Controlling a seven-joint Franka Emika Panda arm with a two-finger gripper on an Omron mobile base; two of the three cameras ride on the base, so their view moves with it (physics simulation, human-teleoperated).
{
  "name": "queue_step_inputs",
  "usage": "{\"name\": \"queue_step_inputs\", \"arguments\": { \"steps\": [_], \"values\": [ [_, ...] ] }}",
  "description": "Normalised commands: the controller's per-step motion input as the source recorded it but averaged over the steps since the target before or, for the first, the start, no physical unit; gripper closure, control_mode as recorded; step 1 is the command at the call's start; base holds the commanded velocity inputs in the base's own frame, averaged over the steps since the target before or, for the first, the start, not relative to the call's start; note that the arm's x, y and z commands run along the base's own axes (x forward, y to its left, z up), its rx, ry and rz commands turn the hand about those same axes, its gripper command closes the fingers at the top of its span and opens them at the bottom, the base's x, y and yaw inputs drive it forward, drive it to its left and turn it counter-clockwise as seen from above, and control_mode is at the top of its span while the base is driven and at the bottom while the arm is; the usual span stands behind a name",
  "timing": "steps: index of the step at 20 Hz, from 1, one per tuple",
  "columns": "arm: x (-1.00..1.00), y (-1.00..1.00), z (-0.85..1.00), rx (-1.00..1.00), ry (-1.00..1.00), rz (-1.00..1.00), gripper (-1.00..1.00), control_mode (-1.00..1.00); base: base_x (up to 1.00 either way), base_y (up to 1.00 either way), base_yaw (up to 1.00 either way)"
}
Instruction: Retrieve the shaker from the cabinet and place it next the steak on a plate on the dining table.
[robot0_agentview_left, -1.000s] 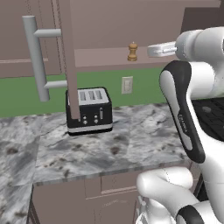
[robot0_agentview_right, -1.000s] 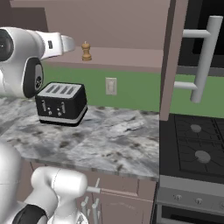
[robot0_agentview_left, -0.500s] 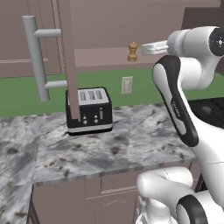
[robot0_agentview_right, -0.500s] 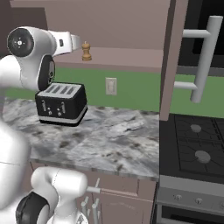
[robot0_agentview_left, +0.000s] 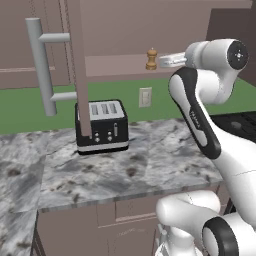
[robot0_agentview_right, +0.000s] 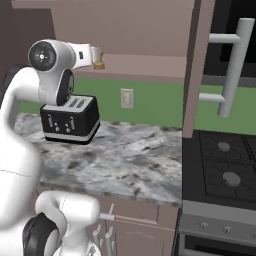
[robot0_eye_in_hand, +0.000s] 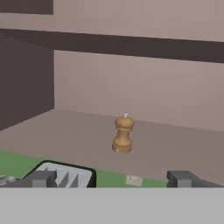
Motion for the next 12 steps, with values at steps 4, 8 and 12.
{"name": "queue_step_inputs", "arguments": {
  "steps": [4, 8, 12],
  "values": [
    [0.38, -0.02, -0.13, 0.00, 0.00, 0.00, -1.00, -1.00, 0.00, 0.00, 0.00],
    [0.40, 0.00, 0.00, 0.00, 0.00, 0.00, -1.00, -1.00, 0.00, 0.00, 0.00],
    [0.41, 0.00, 0.00, 0.00, 0.00, 0.00, -1.00, -1.00, 0.00, 0.00, 0.00]
  ]
}}
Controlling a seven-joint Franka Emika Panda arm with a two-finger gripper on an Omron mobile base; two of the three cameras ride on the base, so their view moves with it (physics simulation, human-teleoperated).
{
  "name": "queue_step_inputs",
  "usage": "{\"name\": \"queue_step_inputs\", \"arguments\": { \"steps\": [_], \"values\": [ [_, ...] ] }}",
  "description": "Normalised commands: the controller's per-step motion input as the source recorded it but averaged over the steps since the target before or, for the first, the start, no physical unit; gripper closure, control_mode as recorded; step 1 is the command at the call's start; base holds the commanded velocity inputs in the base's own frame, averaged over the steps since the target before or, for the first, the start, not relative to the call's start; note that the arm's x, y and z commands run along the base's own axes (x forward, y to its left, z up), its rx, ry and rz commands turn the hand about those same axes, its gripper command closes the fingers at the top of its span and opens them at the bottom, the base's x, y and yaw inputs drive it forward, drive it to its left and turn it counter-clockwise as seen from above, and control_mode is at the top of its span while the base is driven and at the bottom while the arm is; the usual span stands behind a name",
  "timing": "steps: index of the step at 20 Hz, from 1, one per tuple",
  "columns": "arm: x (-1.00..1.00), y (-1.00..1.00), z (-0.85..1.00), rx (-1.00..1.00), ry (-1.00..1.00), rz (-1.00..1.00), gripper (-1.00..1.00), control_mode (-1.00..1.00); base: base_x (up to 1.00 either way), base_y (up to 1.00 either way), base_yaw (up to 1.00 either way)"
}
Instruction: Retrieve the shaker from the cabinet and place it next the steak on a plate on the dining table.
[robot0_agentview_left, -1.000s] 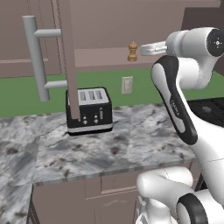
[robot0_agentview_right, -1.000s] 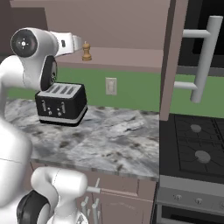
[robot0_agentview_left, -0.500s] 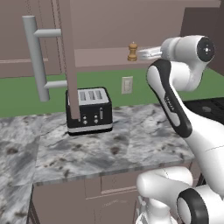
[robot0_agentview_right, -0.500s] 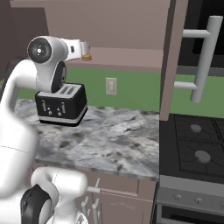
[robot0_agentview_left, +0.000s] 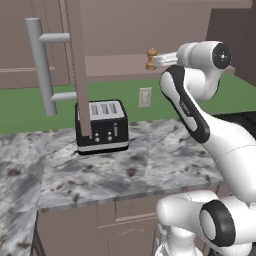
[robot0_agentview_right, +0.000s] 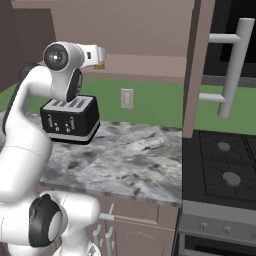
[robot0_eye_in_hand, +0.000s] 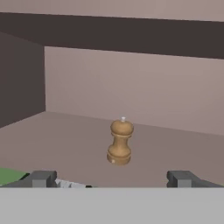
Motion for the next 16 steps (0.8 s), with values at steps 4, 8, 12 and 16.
{"name": "queue_step_inputs", "arguments": {
  "steps": [4, 8, 12, 16],
  "values": [
    [0.41, 0.00, 0.00, 0.00, 0.03, 0.00, -1.00, -1.00, 0.00, 0.00, 0.00],
    [0.41, 0.00, -0.01, 0.00, 0.04, 0.00, -1.00, -1.00, 0.00, 0.00, 0.00],
    [0.41, 0.00, 0.00, 0.00, 0.00, 0.00, -1.00, -1.00, 0.00, 0.00, 0.00],
    [0.36, 0.00, -0.02, 0.00, 0.00, 0.00, -1.00, -1.00, 0.00, 0.00, 0.00]
  ]
}}
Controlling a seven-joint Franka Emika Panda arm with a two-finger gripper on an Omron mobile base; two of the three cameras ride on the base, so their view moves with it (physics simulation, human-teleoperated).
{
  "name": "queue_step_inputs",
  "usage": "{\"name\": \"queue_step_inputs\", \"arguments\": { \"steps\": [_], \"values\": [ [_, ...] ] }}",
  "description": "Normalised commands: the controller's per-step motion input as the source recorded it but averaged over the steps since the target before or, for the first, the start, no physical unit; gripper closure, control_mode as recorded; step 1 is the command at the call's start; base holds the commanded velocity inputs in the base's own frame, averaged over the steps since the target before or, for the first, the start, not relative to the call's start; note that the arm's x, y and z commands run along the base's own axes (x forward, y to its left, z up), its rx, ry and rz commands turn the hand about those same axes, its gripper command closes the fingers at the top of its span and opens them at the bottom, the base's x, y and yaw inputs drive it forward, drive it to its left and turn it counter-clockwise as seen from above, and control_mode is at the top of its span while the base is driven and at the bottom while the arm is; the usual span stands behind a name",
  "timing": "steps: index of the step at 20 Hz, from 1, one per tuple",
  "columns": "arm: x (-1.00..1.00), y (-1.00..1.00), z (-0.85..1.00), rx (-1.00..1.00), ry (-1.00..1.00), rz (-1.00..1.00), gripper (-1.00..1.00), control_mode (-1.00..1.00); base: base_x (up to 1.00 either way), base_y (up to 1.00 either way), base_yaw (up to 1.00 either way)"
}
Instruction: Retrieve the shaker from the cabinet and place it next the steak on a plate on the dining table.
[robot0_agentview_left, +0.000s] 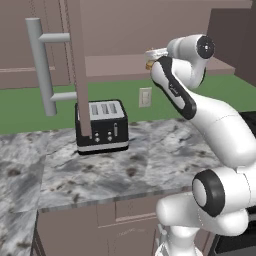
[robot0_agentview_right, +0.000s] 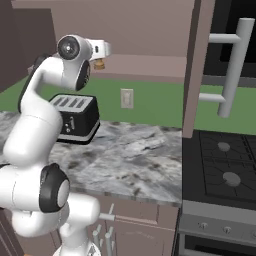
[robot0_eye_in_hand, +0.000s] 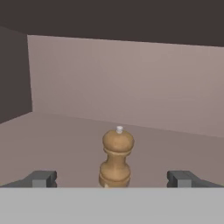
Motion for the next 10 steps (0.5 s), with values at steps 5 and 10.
{"name": "queue_step_inputs", "arguments": {
  "steps": [5, 10],
  "values": [
    [0.41, 0.00, -0.07, 0.00, 0.00, 0.00, -1.00, -1.00, 0.00, 0.00, 0.00],
    [0.38, 0.00, -0.07, 0.00, 0.00, 0.00, -1.00, -1.00, 0.00, 0.00, 0.00]
  ]
}}
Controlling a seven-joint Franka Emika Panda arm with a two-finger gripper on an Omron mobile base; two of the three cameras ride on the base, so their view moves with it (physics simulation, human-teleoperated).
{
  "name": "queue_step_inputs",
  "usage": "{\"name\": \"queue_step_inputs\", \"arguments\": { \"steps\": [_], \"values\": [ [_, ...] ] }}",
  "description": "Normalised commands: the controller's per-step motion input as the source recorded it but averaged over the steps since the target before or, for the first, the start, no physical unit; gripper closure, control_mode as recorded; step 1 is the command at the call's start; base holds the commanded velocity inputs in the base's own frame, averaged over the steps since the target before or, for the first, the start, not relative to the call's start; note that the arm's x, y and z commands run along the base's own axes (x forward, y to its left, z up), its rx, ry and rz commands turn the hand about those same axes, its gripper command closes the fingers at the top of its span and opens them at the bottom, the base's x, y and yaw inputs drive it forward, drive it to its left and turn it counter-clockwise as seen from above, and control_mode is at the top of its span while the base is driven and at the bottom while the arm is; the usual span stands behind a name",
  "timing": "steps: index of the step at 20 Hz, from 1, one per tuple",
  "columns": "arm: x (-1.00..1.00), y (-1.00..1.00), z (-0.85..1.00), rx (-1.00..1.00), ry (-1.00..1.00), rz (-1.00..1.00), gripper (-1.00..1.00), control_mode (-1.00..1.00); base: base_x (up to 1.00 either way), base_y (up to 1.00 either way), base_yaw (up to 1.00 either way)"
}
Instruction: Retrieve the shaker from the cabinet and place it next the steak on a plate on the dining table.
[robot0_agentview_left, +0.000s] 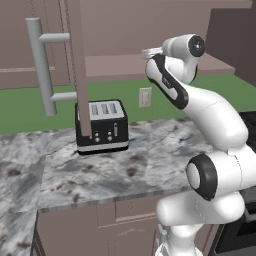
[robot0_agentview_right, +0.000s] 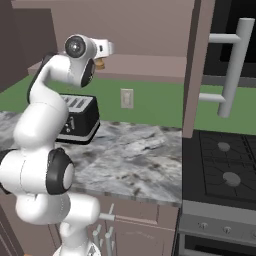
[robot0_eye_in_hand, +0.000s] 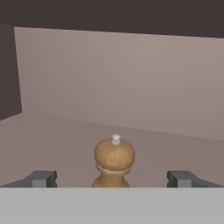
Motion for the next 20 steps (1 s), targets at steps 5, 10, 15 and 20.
{"name": "queue_step_inputs", "arguments": {
  "steps": [5, 10, 15, 20],
  "values": [
    [0.39, 0.00, -0.01, 0.00, 0.00, 0.00, -1.00, -1.00, 0.00, 0.00, 0.00],
    [0.44, 0.00, -0.04, 0.00, 0.00, 0.00, -1.00, -1.00, 0.00, 0.00, 0.00],
    [0.38, 0.00, -0.06, 0.00, 0.00, 0.00, -1.00, -1.00, 0.00, 0.00, 0.00],
    [0.01, 0.00, -0.41, 0.00, 0.02, 0.00, -1.00, -1.00, 0.00, 0.00, 0.00]
  ]
}}
